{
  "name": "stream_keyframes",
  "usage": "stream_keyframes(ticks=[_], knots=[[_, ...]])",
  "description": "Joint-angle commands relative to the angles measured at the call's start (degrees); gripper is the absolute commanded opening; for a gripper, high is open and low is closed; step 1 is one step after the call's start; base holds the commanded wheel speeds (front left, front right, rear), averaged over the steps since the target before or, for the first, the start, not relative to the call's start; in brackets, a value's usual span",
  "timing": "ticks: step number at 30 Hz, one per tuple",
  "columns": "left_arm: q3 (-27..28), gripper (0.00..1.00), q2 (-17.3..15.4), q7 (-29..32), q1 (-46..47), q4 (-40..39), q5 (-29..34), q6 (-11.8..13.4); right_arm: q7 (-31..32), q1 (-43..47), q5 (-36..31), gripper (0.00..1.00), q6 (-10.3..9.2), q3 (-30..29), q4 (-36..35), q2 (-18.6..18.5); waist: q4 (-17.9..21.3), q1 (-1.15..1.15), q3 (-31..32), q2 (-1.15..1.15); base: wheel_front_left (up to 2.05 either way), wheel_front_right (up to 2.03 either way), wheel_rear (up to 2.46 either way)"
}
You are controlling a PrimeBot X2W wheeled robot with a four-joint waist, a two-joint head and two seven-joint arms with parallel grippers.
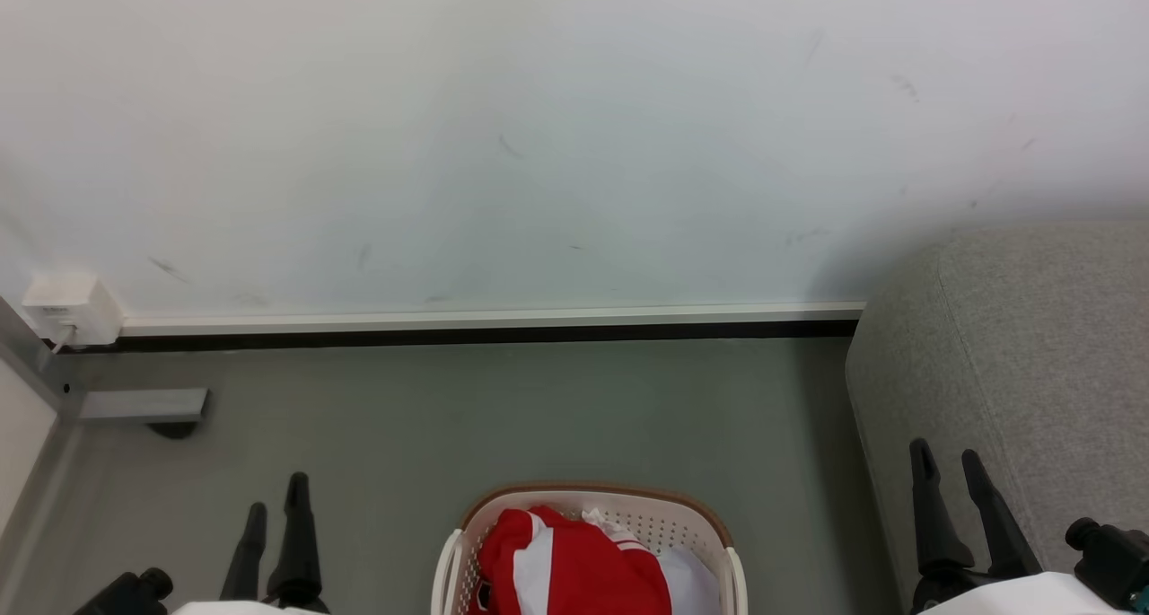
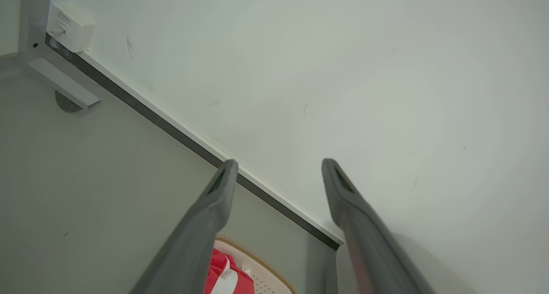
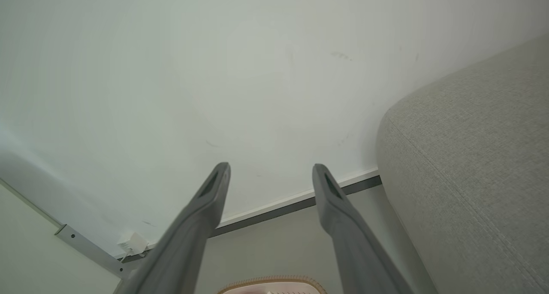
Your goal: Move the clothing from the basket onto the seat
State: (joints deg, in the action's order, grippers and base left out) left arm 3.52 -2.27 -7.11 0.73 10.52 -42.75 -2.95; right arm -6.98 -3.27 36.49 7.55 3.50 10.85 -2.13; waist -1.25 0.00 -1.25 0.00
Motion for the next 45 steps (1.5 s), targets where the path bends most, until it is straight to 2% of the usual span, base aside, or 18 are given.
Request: stream_keyframes(ticks=[1,22,34,45], knots=[[0.1,1.0,-0.6,-0.4,-0.1,-0.9,2.3,0.1,-0.5,0.1,-1.8,1.0,-0.06,0.2,-0.6,-0.6,0.0,0.0,0.0,0.0,0.0,0.0,0.0],[0.5,1.0,-0.7,-3.5,-1.0,-2.9,19.1,-0.9,-3.6,0.8,-11.9,1.0,-0.08,1.1,-0.3,-0.8,-0.1,0.0,-0.2,0.0,0.0,0.0,0.0],[0.9,1.0,-0.8,-5.0,-2.1,-1.5,27.8,-2.4,-5.2,1.7,-15.7,1.0,-0.09,-1.2,1.9,-0.8,-0.2,0.0,-0.3,0.0,0.0,0.0,0.0],[1.3,1.0,-0.8,-6.4,-2.4,-1.5,32.1,-3.4,-6.4,2.0,-19.0,1.0,-0.1,-1.9,3.7,-0.9,-0.3,0.0,-0.4,0.0,0.0,0.0,0.0]])
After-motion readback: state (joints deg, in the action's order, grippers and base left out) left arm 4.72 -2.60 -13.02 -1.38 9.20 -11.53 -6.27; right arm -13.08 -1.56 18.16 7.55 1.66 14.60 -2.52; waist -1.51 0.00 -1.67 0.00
